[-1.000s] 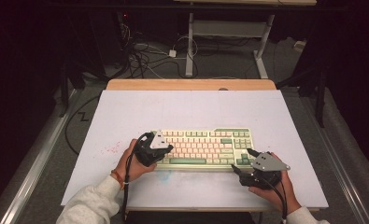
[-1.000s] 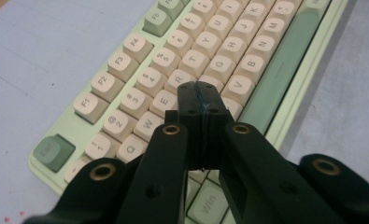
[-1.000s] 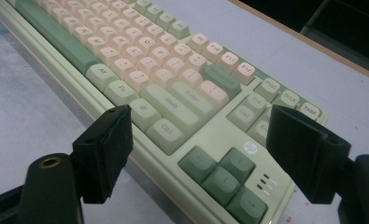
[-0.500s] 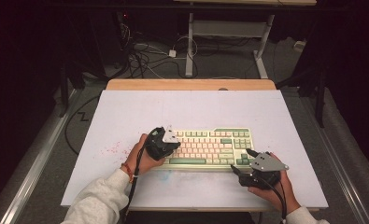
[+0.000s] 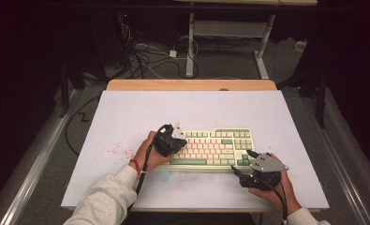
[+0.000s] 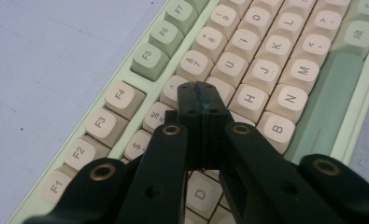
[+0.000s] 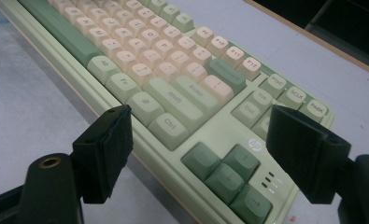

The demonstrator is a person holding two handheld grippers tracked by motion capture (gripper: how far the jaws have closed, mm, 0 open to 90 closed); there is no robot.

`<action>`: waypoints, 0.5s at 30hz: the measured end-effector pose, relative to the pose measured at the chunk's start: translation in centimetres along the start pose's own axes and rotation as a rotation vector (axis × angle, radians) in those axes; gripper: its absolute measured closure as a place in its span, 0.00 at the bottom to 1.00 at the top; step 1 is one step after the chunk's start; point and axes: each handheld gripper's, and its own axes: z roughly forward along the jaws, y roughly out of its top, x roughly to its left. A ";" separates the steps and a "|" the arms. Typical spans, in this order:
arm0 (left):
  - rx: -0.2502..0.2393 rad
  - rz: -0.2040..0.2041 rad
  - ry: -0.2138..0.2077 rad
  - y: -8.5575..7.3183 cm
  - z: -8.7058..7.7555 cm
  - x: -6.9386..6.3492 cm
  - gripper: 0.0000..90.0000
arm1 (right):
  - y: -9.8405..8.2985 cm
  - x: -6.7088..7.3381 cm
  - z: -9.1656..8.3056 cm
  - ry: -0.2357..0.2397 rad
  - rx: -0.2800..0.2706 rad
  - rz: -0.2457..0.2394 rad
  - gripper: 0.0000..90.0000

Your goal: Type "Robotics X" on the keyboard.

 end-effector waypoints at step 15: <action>-0.014 0.019 0.013 0.1 -0.5 -0.2 0.97 | 0.0 0.1 0.0 -0.001 0.009 -0.006 0.26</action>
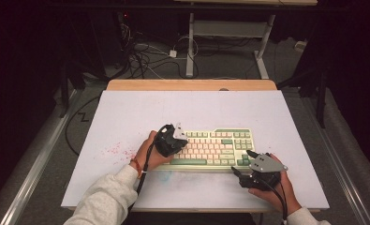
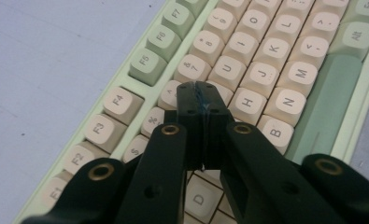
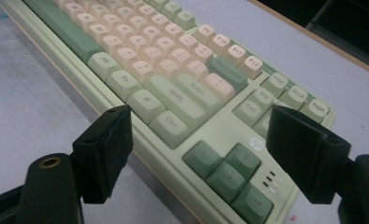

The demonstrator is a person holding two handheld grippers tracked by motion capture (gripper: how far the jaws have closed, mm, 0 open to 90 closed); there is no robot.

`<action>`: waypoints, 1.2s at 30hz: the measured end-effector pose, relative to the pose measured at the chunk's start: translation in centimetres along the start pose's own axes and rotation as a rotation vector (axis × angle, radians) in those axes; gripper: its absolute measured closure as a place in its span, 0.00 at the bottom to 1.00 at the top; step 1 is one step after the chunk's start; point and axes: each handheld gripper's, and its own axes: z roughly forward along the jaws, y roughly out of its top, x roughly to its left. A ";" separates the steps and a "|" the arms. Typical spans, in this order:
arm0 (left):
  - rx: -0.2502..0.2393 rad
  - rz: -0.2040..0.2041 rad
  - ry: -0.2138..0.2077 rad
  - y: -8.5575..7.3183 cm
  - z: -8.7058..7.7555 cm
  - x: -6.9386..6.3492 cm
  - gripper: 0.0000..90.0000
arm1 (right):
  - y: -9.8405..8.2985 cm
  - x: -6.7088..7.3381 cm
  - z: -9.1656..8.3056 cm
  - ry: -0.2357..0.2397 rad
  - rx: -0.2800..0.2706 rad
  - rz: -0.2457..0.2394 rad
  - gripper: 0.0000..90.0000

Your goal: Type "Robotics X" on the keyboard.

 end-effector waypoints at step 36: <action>-0.200 0.082 0.194 -5.0 -5.3 -1.8 0.29 | 0.1 -0.1 -0.1 0.005 -0.007 0.008 0.27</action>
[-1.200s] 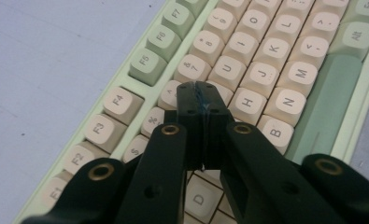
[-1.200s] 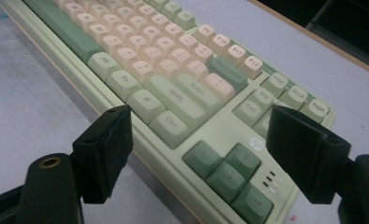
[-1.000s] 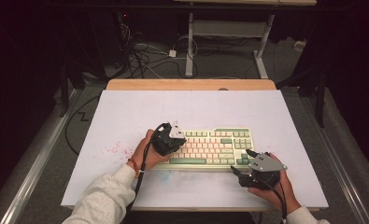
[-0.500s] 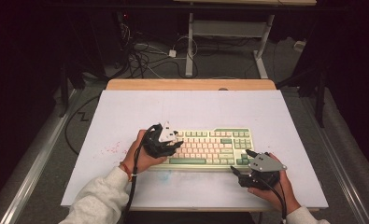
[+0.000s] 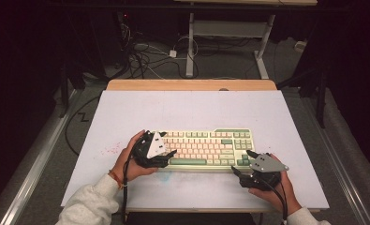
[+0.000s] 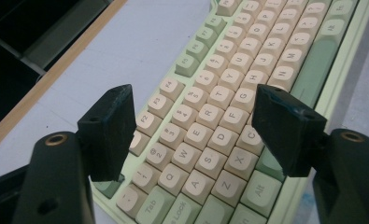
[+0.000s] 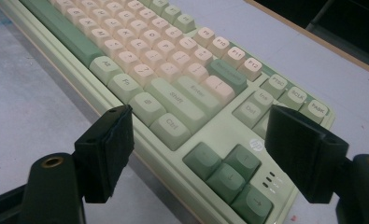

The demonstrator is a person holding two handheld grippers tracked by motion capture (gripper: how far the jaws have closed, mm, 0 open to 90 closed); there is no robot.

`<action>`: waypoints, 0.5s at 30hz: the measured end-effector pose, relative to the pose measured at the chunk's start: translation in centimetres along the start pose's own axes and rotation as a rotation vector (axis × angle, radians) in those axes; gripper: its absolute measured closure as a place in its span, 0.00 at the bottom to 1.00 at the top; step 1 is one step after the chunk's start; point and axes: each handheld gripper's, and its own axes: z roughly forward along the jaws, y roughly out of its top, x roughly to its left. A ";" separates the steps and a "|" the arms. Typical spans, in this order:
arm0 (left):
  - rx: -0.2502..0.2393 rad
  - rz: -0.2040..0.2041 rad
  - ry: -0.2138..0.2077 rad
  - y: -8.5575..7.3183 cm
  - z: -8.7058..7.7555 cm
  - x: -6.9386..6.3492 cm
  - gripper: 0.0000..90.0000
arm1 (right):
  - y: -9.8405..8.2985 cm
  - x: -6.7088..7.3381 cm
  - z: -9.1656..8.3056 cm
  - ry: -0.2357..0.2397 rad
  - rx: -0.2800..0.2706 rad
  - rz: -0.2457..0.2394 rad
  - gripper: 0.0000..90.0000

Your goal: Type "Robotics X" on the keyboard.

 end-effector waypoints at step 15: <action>0.042 -0.019 0.059 -3.3 -1.5 -0.4 0.24 | 0.0 0.2 0.2 0.010 0.008 0.001 0.28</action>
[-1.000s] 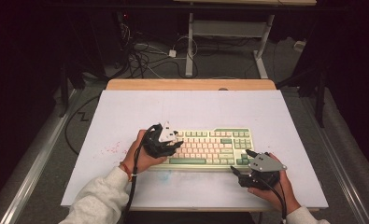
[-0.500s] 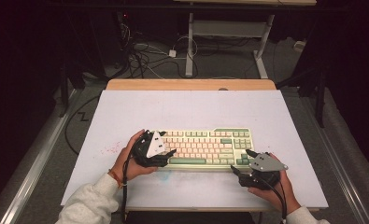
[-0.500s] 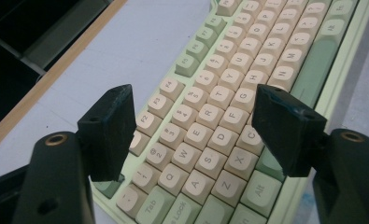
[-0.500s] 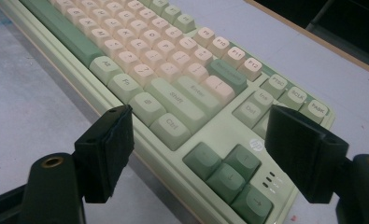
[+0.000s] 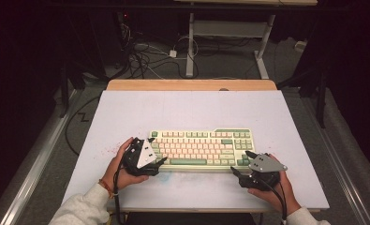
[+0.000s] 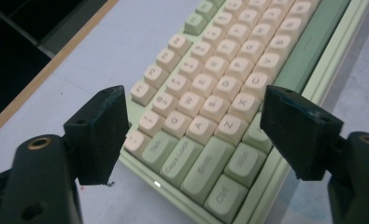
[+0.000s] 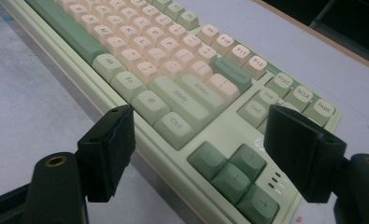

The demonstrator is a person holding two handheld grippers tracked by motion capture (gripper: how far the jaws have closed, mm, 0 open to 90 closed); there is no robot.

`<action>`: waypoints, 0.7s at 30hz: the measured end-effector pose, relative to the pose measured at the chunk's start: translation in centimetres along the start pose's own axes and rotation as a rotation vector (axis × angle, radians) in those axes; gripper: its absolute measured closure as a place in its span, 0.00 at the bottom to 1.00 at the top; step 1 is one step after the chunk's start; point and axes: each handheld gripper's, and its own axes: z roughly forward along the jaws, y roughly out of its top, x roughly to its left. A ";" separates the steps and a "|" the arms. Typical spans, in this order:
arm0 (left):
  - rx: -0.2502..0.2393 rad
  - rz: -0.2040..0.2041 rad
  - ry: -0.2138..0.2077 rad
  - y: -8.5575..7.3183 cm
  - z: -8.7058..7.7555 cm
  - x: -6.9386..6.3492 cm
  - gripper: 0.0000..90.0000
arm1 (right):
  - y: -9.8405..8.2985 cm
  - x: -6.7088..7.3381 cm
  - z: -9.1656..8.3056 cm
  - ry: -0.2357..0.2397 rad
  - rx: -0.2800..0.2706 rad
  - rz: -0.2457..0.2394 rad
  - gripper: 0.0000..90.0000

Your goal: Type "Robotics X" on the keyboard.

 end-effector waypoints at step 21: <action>0.089 -0.051 0.026 -3.9 -2.3 -0.2 0.20 | 1.8 0.7 1.1 0.106 0.015 -0.025 0.91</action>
